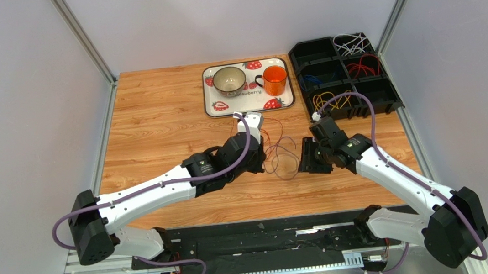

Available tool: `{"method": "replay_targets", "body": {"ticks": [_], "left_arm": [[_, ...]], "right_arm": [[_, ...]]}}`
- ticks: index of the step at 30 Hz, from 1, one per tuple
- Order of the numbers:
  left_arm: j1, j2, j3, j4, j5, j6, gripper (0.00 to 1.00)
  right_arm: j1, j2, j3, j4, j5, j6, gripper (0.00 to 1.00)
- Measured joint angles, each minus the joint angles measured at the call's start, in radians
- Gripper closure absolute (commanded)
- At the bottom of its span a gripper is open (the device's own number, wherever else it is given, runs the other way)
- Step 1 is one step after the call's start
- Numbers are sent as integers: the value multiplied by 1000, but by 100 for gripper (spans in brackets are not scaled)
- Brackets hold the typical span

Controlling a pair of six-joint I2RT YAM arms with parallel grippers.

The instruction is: Untangle the cables

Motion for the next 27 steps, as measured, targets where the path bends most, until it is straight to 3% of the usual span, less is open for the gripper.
{"method": "replay_targets", "body": {"ticks": [9,11,12,14,15,17,21,27], "left_arm": [[-4,190,-114,84,111,-5,100],[-4,258,-111,96,122,-9,89],[-4,294,-104,95,127,-13,76],[-4,346,-90,97,136,-16,69],[-4,365,-86,98,139,-19,59],[-4,380,-86,97,140,-22,49],[-4,359,-89,99,118,-32,43],[1,236,-105,75,42,-16,42]], "right_arm": [[6,-40,7,-5,9,7,54],[6,-46,7,-5,8,9,54],[7,-47,7,-5,7,10,54],[13,-47,6,-5,4,14,54],[18,-47,5,-4,2,17,54],[31,-46,-1,-3,1,23,54],[66,-28,-18,-3,2,46,55],[162,13,-69,0,56,146,56]]}}
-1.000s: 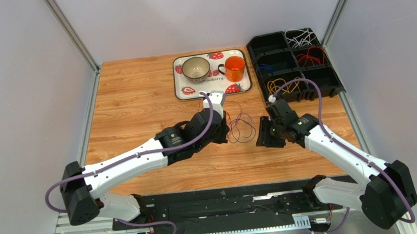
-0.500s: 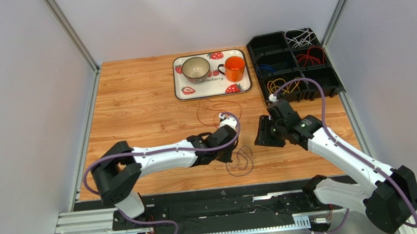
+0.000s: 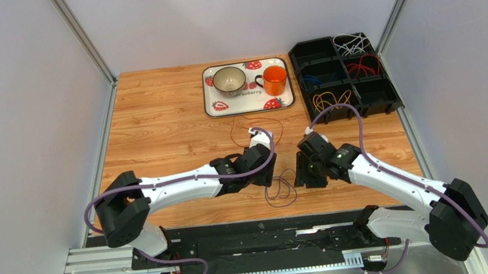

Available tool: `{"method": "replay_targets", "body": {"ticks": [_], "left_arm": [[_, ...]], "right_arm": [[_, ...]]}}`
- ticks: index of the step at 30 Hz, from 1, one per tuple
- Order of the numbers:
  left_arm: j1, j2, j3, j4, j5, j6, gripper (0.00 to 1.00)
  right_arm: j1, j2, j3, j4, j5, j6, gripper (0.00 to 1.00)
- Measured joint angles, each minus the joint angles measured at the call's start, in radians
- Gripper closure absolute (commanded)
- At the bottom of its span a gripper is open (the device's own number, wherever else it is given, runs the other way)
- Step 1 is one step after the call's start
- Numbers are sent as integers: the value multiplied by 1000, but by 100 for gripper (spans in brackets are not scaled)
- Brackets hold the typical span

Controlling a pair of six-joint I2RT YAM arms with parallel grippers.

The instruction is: Untangle the cables

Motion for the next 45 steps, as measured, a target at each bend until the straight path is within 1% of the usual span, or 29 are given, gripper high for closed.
{"method": "replay_targets", "body": {"ticks": [4,7,12,16,22,35,39,45], "left_arm": [[25,-63,-64,25,-37,7,44],[43,-93,-163,69,-62,10,45],[50,-187,-334,122,-98,8,47],[49,-277,-399,188,-122,6,47],[49,-294,-406,256,-137,4,51],[49,-278,-406,268,-147,4,52],[49,-268,-405,268,-147,4,53],[50,-249,-403,267,-147,5,54]], "right_arm": [[95,90,4,-3,51,62,60],[151,203,27,-3,88,89,61],[175,290,44,5,123,107,61],[178,335,89,3,149,110,62],[179,384,161,5,165,105,62],[179,502,229,-14,225,93,62],[181,505,232,-19,238,83,62],[183,505,232,-18,248,63,66]]}}
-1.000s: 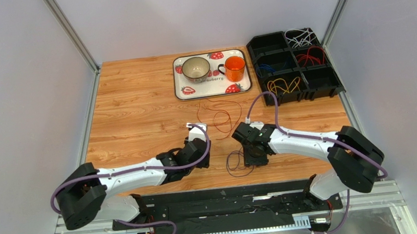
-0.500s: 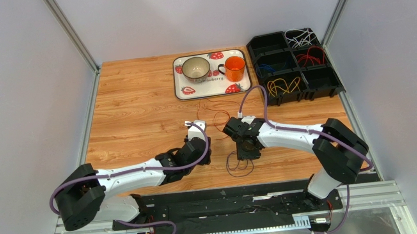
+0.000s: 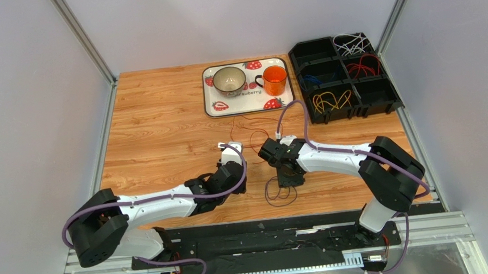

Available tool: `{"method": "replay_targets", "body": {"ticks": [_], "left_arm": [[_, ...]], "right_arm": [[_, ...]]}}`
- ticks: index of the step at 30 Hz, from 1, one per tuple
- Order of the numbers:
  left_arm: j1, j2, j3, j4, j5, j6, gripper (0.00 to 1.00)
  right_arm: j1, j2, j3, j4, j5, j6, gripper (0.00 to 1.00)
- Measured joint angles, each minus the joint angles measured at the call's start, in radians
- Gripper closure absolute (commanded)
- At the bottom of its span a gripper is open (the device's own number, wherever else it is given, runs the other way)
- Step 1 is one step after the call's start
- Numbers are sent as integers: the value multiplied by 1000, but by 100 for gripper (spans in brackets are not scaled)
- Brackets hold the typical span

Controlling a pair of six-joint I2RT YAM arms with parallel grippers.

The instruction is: Untangle the cables

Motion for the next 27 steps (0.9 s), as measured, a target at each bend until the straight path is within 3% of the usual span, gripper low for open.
{"method": "replay_targets", "body": {"ticks": [19,23,27], "left_arm": [[0,23,21,-5,-2,0,56],[0,28,25,-6,-3,0,56],[0,30,29,-6,-3,0,56]], "right_arm": [[35,3,11,-64,79,-73,56],[35,10,11,-45,71,-92,59],[35,13,11,-23,49,-106,71]]}}
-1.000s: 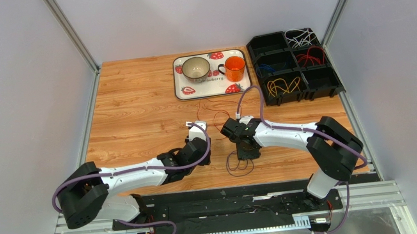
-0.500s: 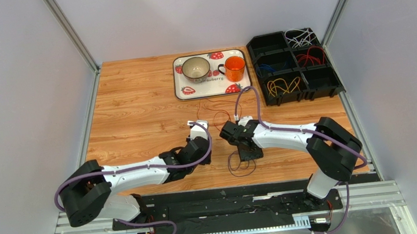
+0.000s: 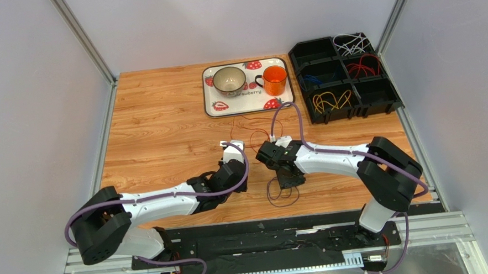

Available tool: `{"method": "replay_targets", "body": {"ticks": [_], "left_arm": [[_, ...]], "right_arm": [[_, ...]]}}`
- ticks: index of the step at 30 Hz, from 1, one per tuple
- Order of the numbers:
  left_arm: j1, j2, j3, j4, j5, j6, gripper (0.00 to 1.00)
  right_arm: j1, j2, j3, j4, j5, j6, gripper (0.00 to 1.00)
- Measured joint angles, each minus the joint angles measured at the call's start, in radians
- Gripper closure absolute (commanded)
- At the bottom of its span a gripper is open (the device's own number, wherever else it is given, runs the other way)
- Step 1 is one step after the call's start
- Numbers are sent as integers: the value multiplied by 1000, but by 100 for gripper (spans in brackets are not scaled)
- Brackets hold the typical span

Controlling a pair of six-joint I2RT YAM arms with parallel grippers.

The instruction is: Untangle the cables

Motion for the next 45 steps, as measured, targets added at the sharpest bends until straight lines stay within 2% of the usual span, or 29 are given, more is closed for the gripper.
{"method": "replay_targets", "body": {"ticks": [8,11,18,24,27,28,31,36,40,45], "left_arm": [[0,3,0,0,0,0,57],[0,3,0,0,0,0,57],[0,3,1,0,0,0,57],[-3,3,1,2,0,2,51],[-7,2,1,6,0,4,32],[-8,2,1,8,-1,7,22],[-14,-6,-6,16,-7,10,11],[-26,-85,-67,64,-14,17,8],[-28,-209,-160,126,-25,18,1],[-28,-382,-280,205,-119,-19,1]], "right_arm": [[0,-4,-13,42,-33,-5,89],[1,-19,-32,69,-46,-4,100],[1,-38,-53,96,-56,-5,100],[1,-47,-49,79,-58,-6,100],[3,-71,-28,19,-55,-13,100],[3,-84,-13,-2,-50,-16,100],[3,-132,58,-59,-25,-23,100],[-7,-188,180,-118,24,-41,100],[-47,-193,270,-163,53,-66,100],[-127,-192,400,-207,95,-113,100]]}}
